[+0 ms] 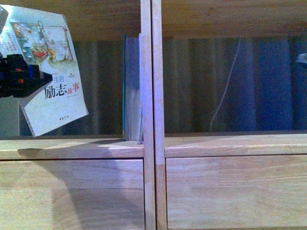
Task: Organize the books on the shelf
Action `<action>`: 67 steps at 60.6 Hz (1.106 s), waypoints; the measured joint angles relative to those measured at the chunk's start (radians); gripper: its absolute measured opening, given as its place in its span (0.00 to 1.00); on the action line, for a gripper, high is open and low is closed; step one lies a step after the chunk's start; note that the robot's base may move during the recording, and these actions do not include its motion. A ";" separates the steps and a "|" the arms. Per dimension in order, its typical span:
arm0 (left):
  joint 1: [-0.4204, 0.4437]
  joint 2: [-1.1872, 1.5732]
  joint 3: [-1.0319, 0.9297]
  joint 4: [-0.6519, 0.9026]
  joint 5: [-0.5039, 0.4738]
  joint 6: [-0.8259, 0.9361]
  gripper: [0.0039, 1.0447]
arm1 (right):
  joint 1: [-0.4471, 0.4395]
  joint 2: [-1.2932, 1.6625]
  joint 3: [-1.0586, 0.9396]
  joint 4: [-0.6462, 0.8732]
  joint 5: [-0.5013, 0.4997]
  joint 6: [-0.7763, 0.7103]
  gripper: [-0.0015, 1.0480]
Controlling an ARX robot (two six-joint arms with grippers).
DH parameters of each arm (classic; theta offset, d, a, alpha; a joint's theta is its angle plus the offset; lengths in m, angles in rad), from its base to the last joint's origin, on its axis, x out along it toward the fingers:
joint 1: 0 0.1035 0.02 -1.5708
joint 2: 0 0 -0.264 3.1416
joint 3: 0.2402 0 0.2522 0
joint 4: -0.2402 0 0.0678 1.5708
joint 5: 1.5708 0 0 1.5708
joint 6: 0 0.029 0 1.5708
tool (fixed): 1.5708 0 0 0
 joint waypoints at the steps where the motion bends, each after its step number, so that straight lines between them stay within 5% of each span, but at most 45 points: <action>1: 0.001 0.017 0.019 -0.005 -0.008 0.014 0.07 | -0.006 -0.034 -0.005 -0.046 -0.002 -0.040 0.93; 13: -0.008 0.164 0.214 -0.085 -0.066 0.092 0.07 | -0.057 -0.320 -0.046 -0.463 0.059 -0.539 0.93; 27: -0.050 0.241 0.323 -0.123 -0.067 0.196 0.07 | -0.048 -0.354 -0.075 -0.534 0.158 -0.745 0.93; 33: -0.079 0.280 0.366 -0.141 -0.073 0.247 0.07 | 0.069 -0.381 -0.021 -0.799 0.561 -0.840 0.80; 39: -0.102 0.317 0.410 -0.170 -0.107 0.282 0.07 | 0.080 -0.439 -0.064 -0.938 0.809 -0.880 0.65; 47: -0.126 0.354 0.462 -0.221 -0.151 0.306 0.07 | 0.050 -0.521 -0.149 -0.947 0.813 -0.896 0.46; 53: -0.145 0.374 0.486 -0.244 -0.174 0.309 0.07 | -0.060 -0.560 -0.185 -0.933 0.669 -0.909 0.31; 64: -0.175 0.401 0.534 -0.286 -0.194 0.326 0.07 | -0.108 -0.601 -0.262 -0.911 0.658 -0.911 0.03; 67: -0.183 0.409 0.545 -0.297 -0.196 0.332 0.07 | -0.109 -0.610 -0.276 -0.906 0.655 -0.914 0.03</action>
